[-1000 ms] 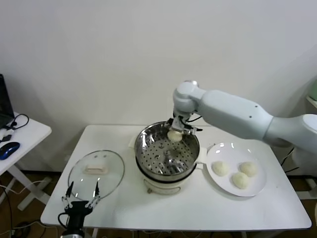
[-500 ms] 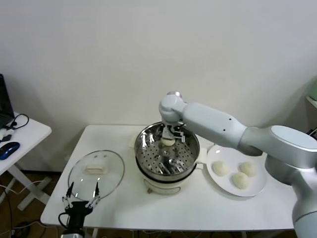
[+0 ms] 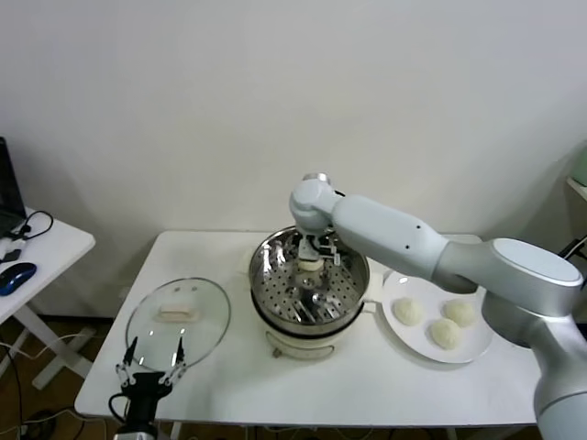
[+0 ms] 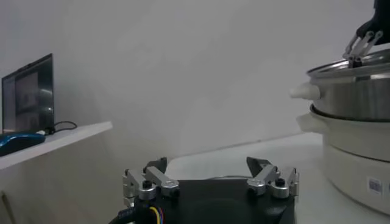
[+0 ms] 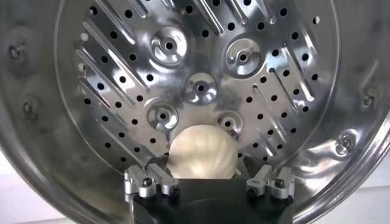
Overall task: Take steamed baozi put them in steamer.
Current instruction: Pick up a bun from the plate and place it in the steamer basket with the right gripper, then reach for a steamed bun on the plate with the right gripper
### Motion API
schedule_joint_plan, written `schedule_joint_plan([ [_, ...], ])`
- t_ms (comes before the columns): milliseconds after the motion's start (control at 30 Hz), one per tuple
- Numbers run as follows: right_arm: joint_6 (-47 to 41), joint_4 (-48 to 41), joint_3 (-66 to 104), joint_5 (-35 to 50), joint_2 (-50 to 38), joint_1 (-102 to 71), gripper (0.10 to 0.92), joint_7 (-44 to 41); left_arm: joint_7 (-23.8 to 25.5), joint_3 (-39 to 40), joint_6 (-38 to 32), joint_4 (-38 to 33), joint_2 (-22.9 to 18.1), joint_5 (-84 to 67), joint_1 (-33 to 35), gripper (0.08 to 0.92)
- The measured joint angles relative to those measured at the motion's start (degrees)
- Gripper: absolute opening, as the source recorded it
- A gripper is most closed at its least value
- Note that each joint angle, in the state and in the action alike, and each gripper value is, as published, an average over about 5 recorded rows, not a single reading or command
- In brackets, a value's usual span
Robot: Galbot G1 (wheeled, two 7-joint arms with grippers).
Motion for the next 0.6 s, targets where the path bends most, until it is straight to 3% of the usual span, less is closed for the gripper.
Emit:
schedule_joint_plan([
  [200, -3.0, 3.5, -2.5, 8.7, -5.0, 5.8, 0.823, -2.0, -0.1, 0.0, 0.0, -0.1, 0.0, 0.0, 0.1, 0.823],
  [600, -18.1, 2.8, -10.8, 36.6, -18.7, 15.3, 0.823, -3.5, -0.7, 0.6, 0.7, -1.4, 0.0, 0.1, -0.9, 0.823],
])
